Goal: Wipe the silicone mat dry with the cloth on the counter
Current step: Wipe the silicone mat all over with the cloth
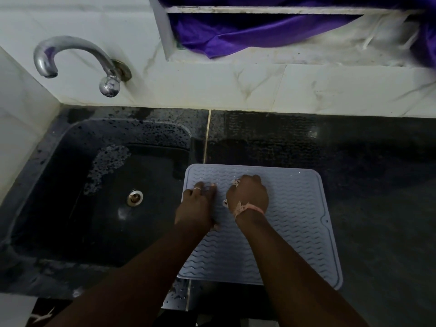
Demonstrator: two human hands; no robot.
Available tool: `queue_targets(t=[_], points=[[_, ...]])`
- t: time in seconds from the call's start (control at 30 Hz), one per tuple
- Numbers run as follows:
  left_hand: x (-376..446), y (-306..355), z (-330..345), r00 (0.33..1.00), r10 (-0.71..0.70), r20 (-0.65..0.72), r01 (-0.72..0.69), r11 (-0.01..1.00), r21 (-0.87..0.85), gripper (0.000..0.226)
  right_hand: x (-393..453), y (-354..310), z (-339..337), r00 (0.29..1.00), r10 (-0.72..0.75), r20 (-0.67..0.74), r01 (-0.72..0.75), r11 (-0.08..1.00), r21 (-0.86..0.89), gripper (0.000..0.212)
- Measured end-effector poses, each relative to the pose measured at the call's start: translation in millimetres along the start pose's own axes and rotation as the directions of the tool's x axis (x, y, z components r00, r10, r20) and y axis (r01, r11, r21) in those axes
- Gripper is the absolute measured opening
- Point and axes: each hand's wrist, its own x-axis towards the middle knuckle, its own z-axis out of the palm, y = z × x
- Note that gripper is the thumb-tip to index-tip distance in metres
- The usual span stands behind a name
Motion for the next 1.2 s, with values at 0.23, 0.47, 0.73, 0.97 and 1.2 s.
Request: queue_targets(t=[0.23, 0.47, 0.73, 0.97, 1.2], points=[[-1, -1, -1, 1.0, -0.017, 0.004, 0.017, 1.0, -0.01, 0.104, 4, -29, 10, 0.987, -0.085, 0.137, 0.06, 0.982, 0.177, 0.025], [-1, -4, -2, 1.0, 0.005, 0.023, -0.005, 1.0, -0.011, 0.116, 26, 30, -28, 0.975, 0.161, 0.155, -0.222, 0.78, 0.585, 0.028], [-1, -5, -1, 1.0, 0.02, 0.011, -0.02, 1.0, -0.008, 0.118, 15, 71, -31, 0.946, 0.263, -0.189, -0.256, 0.965, 0.064, 0.029], [-3, -3, -2, 0.999, 0.028, -0.028, -0.027, 1.0, 0.013, 0.099, -11, -14, 8, 0.996, 0.09, 0.0, -0.09, 0.989, 0.118, 0.027], [-3, -3, -6, 0.999, 0.03, 0.022, -0.031, 0.999, 0.028, 0.11, 8, 11, -12, 0.987, 0.145, 0.068, -0.16, 0.91, 0.382, 0.024]])
